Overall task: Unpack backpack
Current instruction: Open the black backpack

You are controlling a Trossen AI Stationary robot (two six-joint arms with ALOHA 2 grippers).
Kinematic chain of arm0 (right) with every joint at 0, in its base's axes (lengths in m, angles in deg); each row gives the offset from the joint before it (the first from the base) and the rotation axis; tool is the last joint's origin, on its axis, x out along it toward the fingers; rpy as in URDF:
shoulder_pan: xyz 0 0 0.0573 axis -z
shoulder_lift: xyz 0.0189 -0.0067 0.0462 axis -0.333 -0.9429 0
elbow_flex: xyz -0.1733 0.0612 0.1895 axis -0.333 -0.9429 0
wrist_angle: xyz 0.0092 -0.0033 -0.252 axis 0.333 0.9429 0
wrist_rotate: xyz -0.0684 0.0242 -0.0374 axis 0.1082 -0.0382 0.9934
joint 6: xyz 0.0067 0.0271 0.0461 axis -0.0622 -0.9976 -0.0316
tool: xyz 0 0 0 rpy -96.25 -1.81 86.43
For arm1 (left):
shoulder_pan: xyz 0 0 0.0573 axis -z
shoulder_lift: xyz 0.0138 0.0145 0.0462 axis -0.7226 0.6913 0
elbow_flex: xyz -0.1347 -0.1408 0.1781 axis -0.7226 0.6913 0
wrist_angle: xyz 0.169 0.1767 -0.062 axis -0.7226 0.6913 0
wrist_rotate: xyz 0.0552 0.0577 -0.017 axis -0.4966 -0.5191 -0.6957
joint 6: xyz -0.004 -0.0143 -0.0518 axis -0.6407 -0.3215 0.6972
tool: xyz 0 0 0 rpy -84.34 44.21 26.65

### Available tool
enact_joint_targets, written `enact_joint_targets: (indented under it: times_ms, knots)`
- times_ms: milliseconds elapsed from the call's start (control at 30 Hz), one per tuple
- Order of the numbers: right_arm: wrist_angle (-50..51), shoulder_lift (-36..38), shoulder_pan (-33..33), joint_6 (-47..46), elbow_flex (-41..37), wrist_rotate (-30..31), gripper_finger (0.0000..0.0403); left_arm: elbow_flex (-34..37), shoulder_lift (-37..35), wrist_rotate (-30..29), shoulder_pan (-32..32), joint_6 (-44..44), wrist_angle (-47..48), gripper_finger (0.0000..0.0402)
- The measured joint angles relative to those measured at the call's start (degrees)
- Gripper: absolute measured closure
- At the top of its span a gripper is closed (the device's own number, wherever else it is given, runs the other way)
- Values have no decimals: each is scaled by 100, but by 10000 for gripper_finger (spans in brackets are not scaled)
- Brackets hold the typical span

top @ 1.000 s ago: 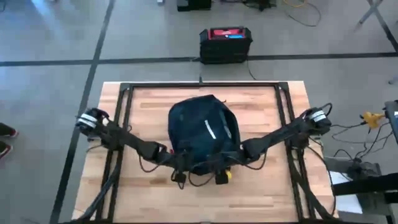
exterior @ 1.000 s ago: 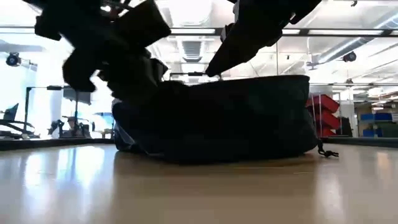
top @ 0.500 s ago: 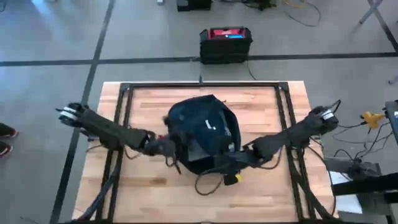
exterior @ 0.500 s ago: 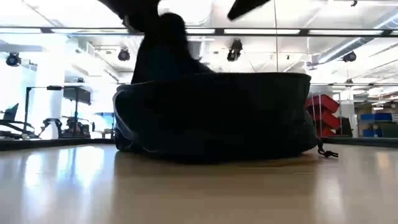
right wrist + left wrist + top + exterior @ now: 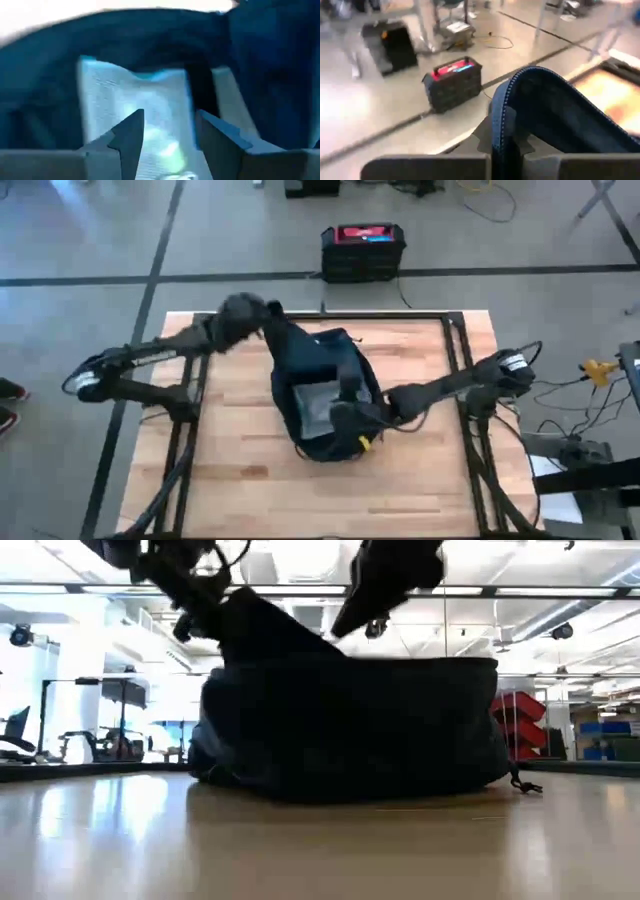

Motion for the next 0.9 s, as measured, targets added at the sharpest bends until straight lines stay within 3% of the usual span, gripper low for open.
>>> enact_joint_targets:
  times_ms: [133,233,367,667,900]
  knots:
    - [-657,13,591,446,-1,-76,245,228,127,1124,-519,238,4,402]
    - [-1176,13,1088,778,-1,-630,256,486,214,1569,-533,247,13,401]
    - [-1492,7,1794,702,-25,-1363,276,864,238,1670,-477,248,-6,401]
    - [-1710,37,3174,815,19,-1477,327,1431,205,1805,-420,243,-486,401]
    - [-1827,-110,3975,304,-57,-2833,366,1678,203,1782,-431,188,-1263,401]
